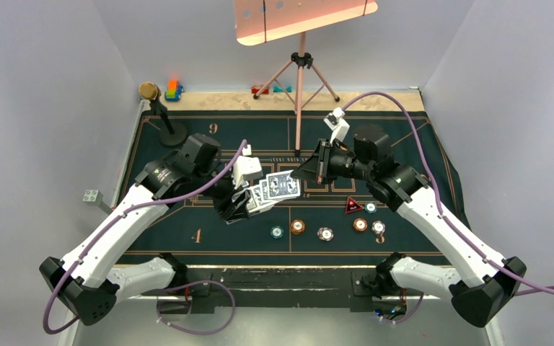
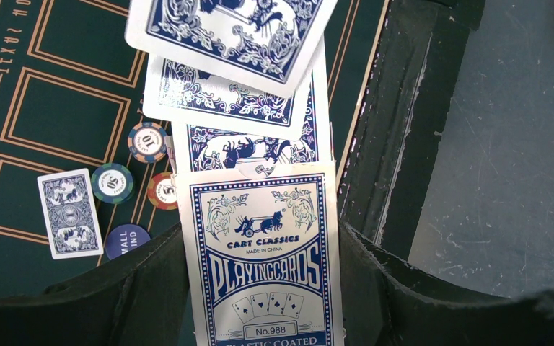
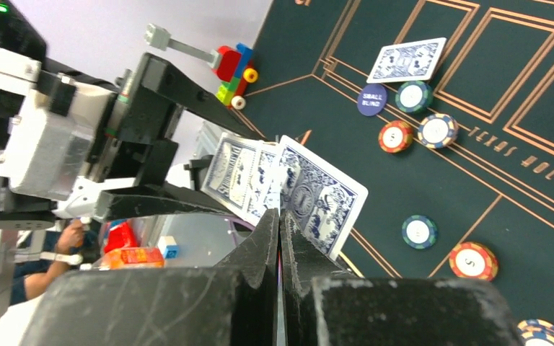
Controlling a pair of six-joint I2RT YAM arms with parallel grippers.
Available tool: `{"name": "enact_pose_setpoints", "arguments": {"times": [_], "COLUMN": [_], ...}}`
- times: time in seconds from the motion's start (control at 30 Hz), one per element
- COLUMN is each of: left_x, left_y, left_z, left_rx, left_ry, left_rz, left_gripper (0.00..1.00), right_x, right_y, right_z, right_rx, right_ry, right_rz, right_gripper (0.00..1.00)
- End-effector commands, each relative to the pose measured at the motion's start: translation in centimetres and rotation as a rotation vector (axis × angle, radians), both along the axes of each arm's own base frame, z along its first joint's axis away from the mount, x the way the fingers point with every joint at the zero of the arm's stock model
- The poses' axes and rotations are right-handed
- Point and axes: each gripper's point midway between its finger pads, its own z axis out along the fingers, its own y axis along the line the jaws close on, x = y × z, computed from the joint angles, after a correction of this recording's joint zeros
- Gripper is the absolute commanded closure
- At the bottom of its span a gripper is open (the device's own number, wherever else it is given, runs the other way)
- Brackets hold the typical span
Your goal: Distribute texas hold em gaming equipment
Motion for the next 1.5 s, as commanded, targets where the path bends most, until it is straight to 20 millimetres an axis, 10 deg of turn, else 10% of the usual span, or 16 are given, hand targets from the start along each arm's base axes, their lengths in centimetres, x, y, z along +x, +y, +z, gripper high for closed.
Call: {"name": "enact_pose_setpoints", "arguments": {"times": [0.0, 0.4, 0.83, 1.03, 1.47], "left_x": [0.3, 0.0, -0.4, -0.7, -0.9], "left_y": [-0.5, -0.2, 0.1, 0.2, 0.2], "left_z": [1.2, 1.4, 2.3, 2.1, 2.5], "left_rx": [-0.052, -0.058, -0.063, -0.062, -0.071], "left_ry": [-0.028, -0.033, -0.049, -0.041, -0.049], "left_rz": [-0.007, -0.006, -0.011, -0.015, -0.019], "left_gripper": [1.00, 1.00, 1.00, 1.00, 1.00], "right_x": [0.1, 6.1, 20.4, 25.4, 24.5], "right_y": [0.2, -5.5, -17.1, -20.1, -23.2], "right_z": [4.9, 5.5, -10.2, -13.9, -20.9], "right_rx": [0.151, 0.213, -0.027, -0.073, -0.354], "right_ry": [-0.054, -0.034, 0.166, 0.204, 0.371], "right_rz": [0.024, -0.207, -0.667, -0.765, -0.820], "right_gripper": [1.00, 1.00, 1.00, 1.00, 0.99]}}
